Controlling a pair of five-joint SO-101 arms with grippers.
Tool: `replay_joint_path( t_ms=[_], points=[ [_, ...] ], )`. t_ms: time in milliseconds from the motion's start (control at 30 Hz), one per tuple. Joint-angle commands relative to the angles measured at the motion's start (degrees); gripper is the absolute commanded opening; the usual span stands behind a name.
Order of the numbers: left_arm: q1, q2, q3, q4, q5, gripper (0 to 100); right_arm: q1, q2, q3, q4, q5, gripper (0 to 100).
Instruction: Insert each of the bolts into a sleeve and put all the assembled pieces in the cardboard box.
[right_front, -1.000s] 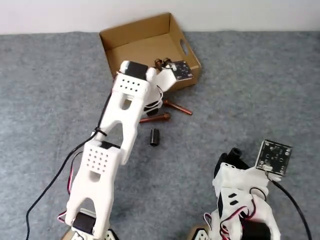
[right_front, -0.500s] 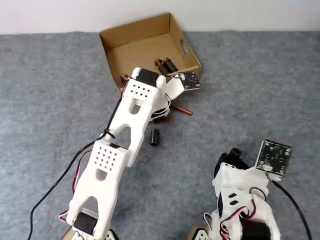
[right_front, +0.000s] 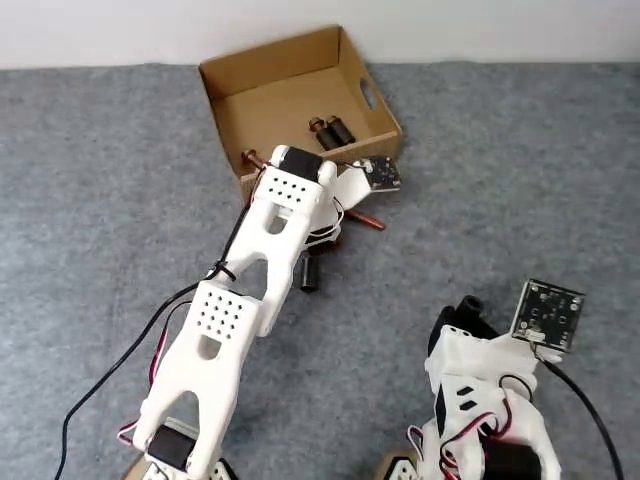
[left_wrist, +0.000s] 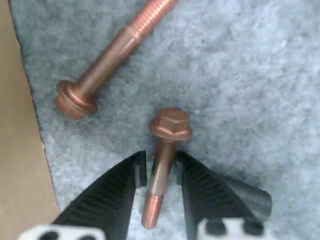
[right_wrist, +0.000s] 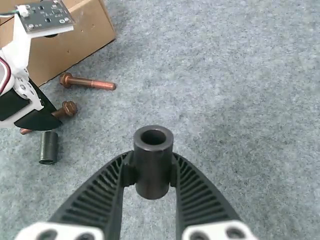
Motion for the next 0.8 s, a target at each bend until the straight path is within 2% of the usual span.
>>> replay_joint_path(
  t_ms=[0, 100, 300, 433, 633, 767],
  points=[
    [1.7, 0.2, -1.1, 1.6, -3.3, 8, 0.4, -0.2, -0.3, 0.0, 0.6, 0.8],
    [1.8, 0.1, -0.9, 1.7, -4.9, 1, 0.4, -0.2, -0.3, 0.0, 0.6, 0.8],
    [1.8, -0.3, -0.9, 1.8, -4.6, 0, 0.4, -0.2, -0.3, 0.0, 0.6, 0.8],
    [1.8, -1.1, -1.1, 1.8, -0.2, 0, 0.4, -0.2, -0.3, 0.0, 0.6, 0.8],
    [1.9, -9.3, -0.6, 1.8, 4.0, 0, 0.3, -0.2, -0.3, 0.0, 0.5, 0.8],
    [2.0, -17.5, 7.4, 1.8, 6.2, 0, 0.3, -0.2, -0.3, 0.0, 0.5, 0.8]
  ],
)
